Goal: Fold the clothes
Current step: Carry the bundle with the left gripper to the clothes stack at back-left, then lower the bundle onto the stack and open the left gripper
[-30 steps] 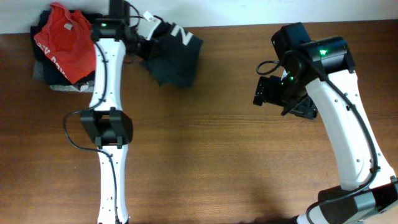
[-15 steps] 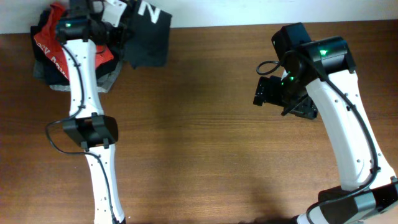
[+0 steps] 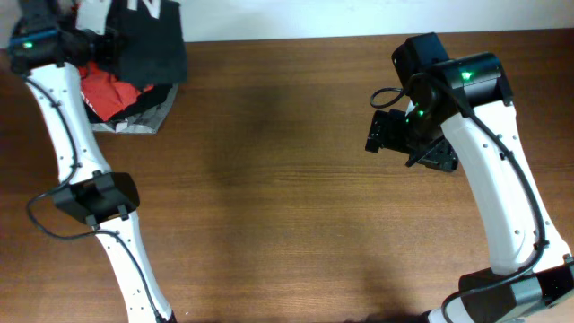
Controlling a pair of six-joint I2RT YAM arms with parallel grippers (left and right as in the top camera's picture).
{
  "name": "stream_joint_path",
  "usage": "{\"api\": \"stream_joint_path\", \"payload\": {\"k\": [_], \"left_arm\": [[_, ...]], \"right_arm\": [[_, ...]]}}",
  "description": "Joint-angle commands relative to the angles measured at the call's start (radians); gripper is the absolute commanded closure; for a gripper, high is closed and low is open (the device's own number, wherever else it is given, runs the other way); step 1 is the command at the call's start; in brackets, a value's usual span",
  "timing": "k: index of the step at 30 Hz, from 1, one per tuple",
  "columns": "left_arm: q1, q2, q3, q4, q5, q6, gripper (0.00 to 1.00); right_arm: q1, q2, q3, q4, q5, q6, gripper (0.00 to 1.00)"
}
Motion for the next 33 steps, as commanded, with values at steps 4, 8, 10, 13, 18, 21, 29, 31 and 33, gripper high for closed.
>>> {"api": "stream_joint_path", "payload": {"k": [4,8,10,13,18,21,29,31,33], "left_arm": [[0.029,-0.079,0.019,0.067,0.011,-0.094,1.0],[0.043,-0.079,0.018,0.072,0.011,-0.095,1.0],[0.049,-0.078,0.013,0.073,0.009,-0.095,1.0],[0.056,-0.077,0.0,0.077,-0.027,-0.095,1.0],[0.069,-0.076,-0.002,0.076,-0.113,-0.103,1.0],[0.08,-0.074,-0.008,0.076,-0.113,-0.106,1.0],[0.11,-0.03,-0.055,0.095,-0.136,-0.107,0.95],[0.118,-0.018,-0.078,0.12,-0.143,-0.111,0.95],[0.129,-0.01,-0.093,0.146,-0.158,-0.128,0.88]], "right_arm": [[0.007,-0.026,-0.003,-0.006,0.023,0.002,0.01],[0.007,-0.026,-0.003,-0.006,0.023,0.002,0.01],[0.007,-0.026,-0.003,-0.006,0.024,0.002,0.01],[0.007,-0.026,-0.003,-0.006,0.023,0.002,0.01],[0.007,-0.026,-0.003,-0.006,0.023,0.002,0.01],[0.007,-0.026,-0.003,-0.006,0.023,0.002,0.01],[0.007,-0.026,-0.003,-0.006,0.019,0.002,0.01],[0.007,-0.026,-0.003,-0.006,0.016,0.002,0.02],[0.007,-0.026,-0.003,-0.006,0.016,0.002,0.01]]}}
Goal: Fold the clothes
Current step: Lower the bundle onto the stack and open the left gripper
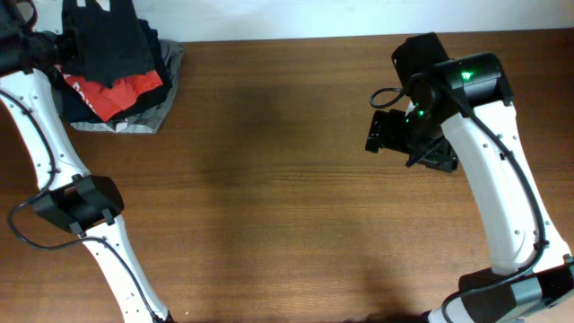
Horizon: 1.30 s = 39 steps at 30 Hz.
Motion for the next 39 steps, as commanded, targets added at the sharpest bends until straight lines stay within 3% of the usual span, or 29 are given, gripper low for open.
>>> {"api": "stream_joint_path", "payload": {"k": [1,3,5,9,15,20,21,24,29,32,35,39], "left_arm": [[0.032,0.019,-0.021,0.032,-0.058,-0.034,0.8],[0.042,0.024,-0.021,0.046,-0.066,-0.048,0.64],[0.05,0.025,-0.021,0.056,-0.066,-0.055,0.32],[0.067,0.025,-0.015,0.068,-0.076,-0.124,0.03],[0.094,0.016,0.01,0.054,-0.129,-0.24,0.01],[0.095,-0.036,0.055,-0.007,-0.128,-0.253,0.01],[0.093,-0.05,0.062,-0.016,-0.128,-0.253,0.03],[0.08,-0.095,0.067,-0.015,-0.074,-0.253,0.26],[0.045,-0.117,0.068,0.046,0.025,-0.255,0.78],[0.018,-0.116,0.066,0.084,0.029,-0.256,0.99],[-0.007,-0.111,0.061,0.149,0.004,-0.256,0.99],[-0.046,-0.079,0.06,0.248,-0.153,-0.256,0.99]], "right_arm": [[0.007,-0.026,-0.003,-0.006,0.015,0.002,0.01],[0.007,-0.026,-0.003,-0.006,0.015,0.002,0.01],[0.007,-0.026,-0.003,-0.006,0.013,0.002,0.01],[0.007,-0.026,-0.003,-0.006,0.011,0.002,0.01],[0.007,-0.026,-0.003,-0.006,0.012,0.002,0.01],[0.007,-0.026,-0.003,0.003,0.026,0.002,0.01],[0.007,-0.026,-0.003,0.008,0.032,0.002,0.01],[0.007,-0.026,-0.003,0.031,0.046,0.002,0.01],[0.007,-0.026,-0.003,0.067,0.046,0.002,0.01],[0.007,-0.026,-0.003,0.066,0.045,-0.017,0.01],[0.007,-0.026,-0.003,0.066,0.046,-0.044,0.01],[0.007,-0.026,-0.003,0.066,0.046,-0.044,0.02]]}}
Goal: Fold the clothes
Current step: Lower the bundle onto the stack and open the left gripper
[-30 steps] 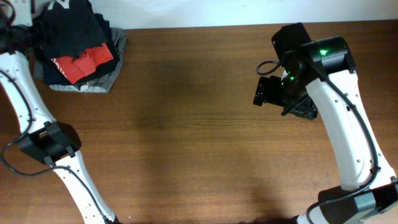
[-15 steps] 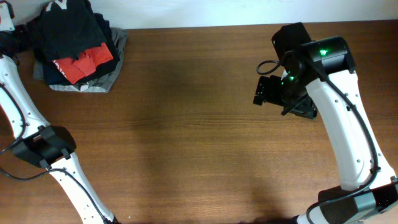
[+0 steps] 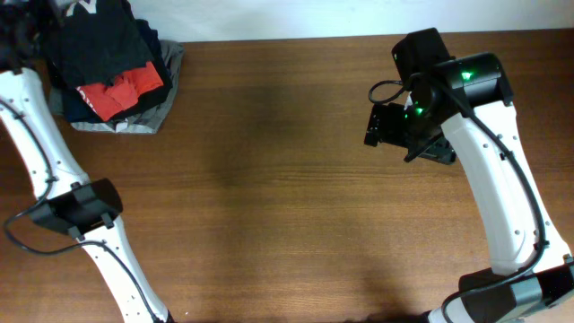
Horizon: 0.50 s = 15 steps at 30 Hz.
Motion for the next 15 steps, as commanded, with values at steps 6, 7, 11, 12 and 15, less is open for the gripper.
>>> {"api": "stream_joint_path", "payload": {"k": [6,7,11,12,15], "left_arm": [[-0.049,0.112,0.006,0.104,-0.129,0.002,0.99],[-0.051,0.129,0.006,0.104,-0.129,0.002,0.99],[-0.051,0.217,0.006,0.115,-0.131,0.002,0.99],[-0.051,0.243,0.006,0.123,-0.143,0.002,0.99],[-0.045,0.311,0.006,0.15,-0.228,0.002,0.99]], "right_arm": [[0.007,-0.025,-0.003,-0.01,0.023,-0.013,0.01],[0.007,-0.025,-0.003,-0.014,0.024,-0.013,0.01],[0.007,-0.025,-0.003,-0.019,0.024,-0.014,0.01],[0.007,-0.025,-0.003,-0.019,0.023,-0.022,0.01],[0.007,-0.025,-0.003,-0.025,0.023,-0.036,0.01]]}}
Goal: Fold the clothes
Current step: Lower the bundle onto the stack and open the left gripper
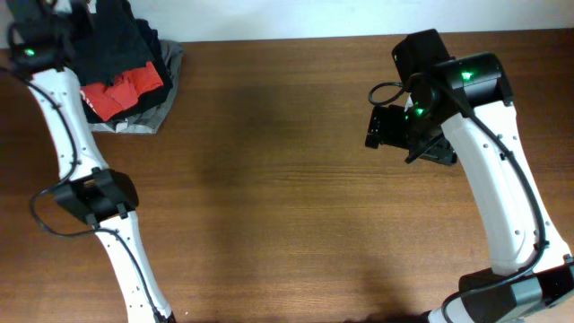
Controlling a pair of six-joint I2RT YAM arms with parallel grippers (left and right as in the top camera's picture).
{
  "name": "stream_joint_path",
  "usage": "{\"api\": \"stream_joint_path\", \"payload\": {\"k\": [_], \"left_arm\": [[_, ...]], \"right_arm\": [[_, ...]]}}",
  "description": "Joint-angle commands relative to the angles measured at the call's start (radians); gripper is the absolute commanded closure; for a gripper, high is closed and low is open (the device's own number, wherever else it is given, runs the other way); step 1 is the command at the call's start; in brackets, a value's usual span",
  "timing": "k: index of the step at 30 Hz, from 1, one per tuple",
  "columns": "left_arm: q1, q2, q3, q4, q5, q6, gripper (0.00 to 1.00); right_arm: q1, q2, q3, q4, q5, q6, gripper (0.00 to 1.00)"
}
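The clothes lie in a pile at the table's far left corner: a black garment (126, 40) on top, a red one (121, 90) under it and a grey one (151, 112) at the bottom. My left gripper (70, 18) is at the pile's left edge, up against the black cloth; its fingers merge with the dark fabric. On the right, well apart from the pile, my right gripper (377, 127) hangs over the bare wood with nothing seen in it. How its jaws stand does not show.
The brown wooden table (287, 197) fills the view, and its far edge runs along a white wall at the top. The left arm's white links stand along the left side, the right arm's along the right side.
My left arm's wrist has shifted to the right, back over the pile's left edge. The pile lies a little further right too. The right gripper has stayed in place.
At first the left gripper was over the pile and the black garment was spread high above the red one. Later the left arm was further left at the frame's edge, with the black cloth bunched on the pile. Now it is back at the pile. The right arm barely moved.
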Motion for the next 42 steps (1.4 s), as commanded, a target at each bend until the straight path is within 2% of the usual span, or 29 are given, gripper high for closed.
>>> {"api": "stream_joint_path", "payload": {"k": [1,6,11,17,22,29,33,38,42], "left_arm": [[0.011,0.077,0.002,0.013,-0.099,0.002,0.99],[0.03,0.092,0.002,0.014,-0.098,0.001,0.98],[0.026,0.026,0.021,0.017,-0.091,-0.045,0.98],[-0.014,-0.079,0.032,0.001,-0.087,-0.051,0.95],[-0.045,-0.085,0.022,0.005,-0.087,-0.051,0.92],[-0.064,-0.084,-0.113,0.038,-0.094,-0.051,0.92],[-0.064,-0.084,-0.255,0.097,-0.093,-0.051,0.89],[-0.07,-0.084,-0.453,0.209,-0.094,-0.051,0.79],[-0.07,-0.089,-0.488,0.219,-0.094,-0.051,0.69]], "right_arm": [[0.007,-0.025,-0.003,-0.014,0.023,-0.018,0.01],[0.007,-0.025,-0.003,-0.04,0.023,-0.017,0.01],[0.007,-0.025,-0.003,-0.039,0.023,-0.017,0.02],[0.007,-0.025,-0.003,-0.036,0.023,-0.017,0.01],[0.007,-0.025,-0.003,-0.029,0.023,-0.018,0.01],[0.007,-0.025,-0.003,-0.029,0.023,-0.018,0.02],[0.007,-0.025,-0.003,-0.029,0.023,-0.018,0.01],[0.007,-0.025,-0.003,-0.029,0.023,-0.018,0.01],[0.007,-0.025,-0.003,-0.033,0.023,-0.017,0.01]]}}
